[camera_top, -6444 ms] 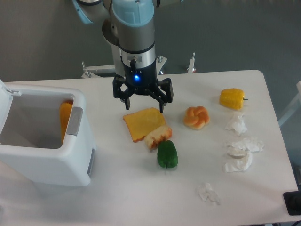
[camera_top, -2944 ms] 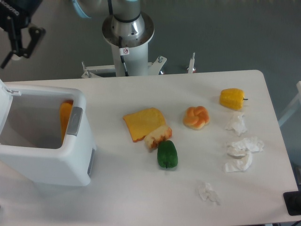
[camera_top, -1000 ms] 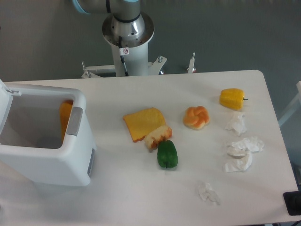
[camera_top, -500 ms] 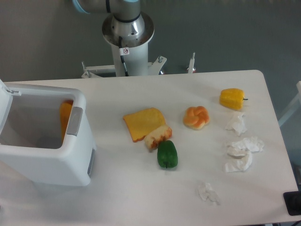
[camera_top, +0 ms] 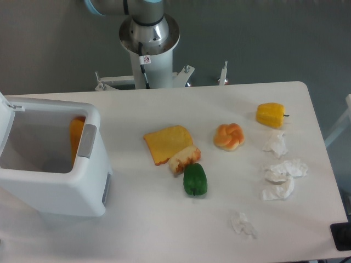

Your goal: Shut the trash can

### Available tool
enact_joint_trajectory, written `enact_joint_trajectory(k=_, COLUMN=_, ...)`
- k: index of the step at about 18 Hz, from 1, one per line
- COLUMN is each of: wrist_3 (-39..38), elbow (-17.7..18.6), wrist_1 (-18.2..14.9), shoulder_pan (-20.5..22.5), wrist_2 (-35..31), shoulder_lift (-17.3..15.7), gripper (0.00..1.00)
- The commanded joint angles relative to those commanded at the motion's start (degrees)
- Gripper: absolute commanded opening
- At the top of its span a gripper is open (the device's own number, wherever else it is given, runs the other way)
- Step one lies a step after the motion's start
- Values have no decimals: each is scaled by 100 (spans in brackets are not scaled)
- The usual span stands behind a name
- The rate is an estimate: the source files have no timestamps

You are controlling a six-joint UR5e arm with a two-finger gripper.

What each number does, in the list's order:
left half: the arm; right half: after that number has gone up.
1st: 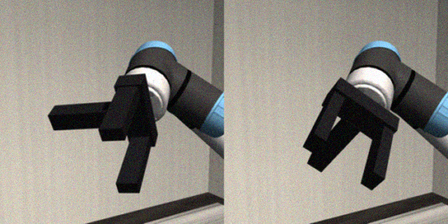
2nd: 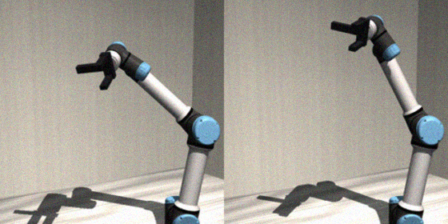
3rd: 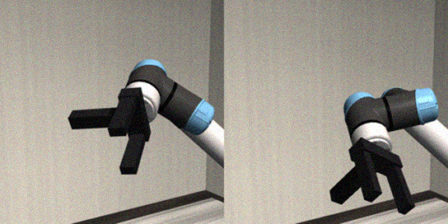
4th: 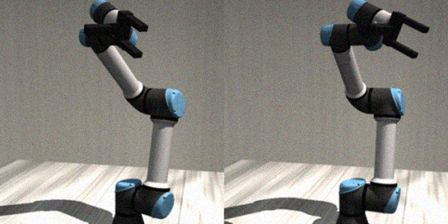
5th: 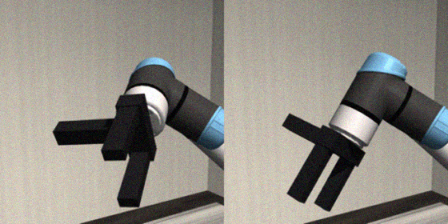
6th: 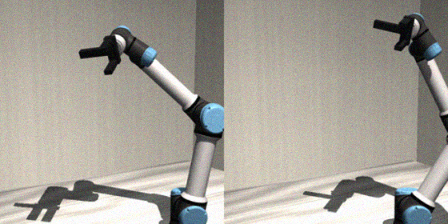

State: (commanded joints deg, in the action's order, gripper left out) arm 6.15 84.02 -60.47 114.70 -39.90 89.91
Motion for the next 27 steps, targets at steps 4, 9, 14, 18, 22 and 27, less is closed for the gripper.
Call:
enact_joint_trajectory(k=4, wrist_3=0, elbow=9, wrist_1=0, shoulder_pan=0, wrist_2=9, shoulder_lift=-17, gripper=100)
enact_joint_trajectory(k=9, wrist_3=0, elbow=18, wrist_1=0, shoulder_pan=0, wrist_2=0, shoulder_lift=-44, gripper=100)
enact_joint_trajectory(k=14, wrist_3=0, elbow=18, wrist_1=0, shoulder_pan=0, wrist_2=0, shoulder_lift=-70, gripper=100)
enact_joint_trajectory(k=18, wrist_3=0, elbow=61, wrist_1=-9, shoulder_pan=17, wrist_2=-9, shoulder_lift=-88, gripper=100)
enact_joint_trajectory(k=22, wrist_3=-9, elbow=123, wrist_1=-9, shoulder_pan=44, wrist_2=-17, shoulder_lift=-281, gripper=100)
enact_joint_trajectory(k=27, wrist_3=-79, elbow=158, wrist_1=-26, shoulder_pan=175, wrist_2=-35, shoulder_lift=-500, gripper=100)
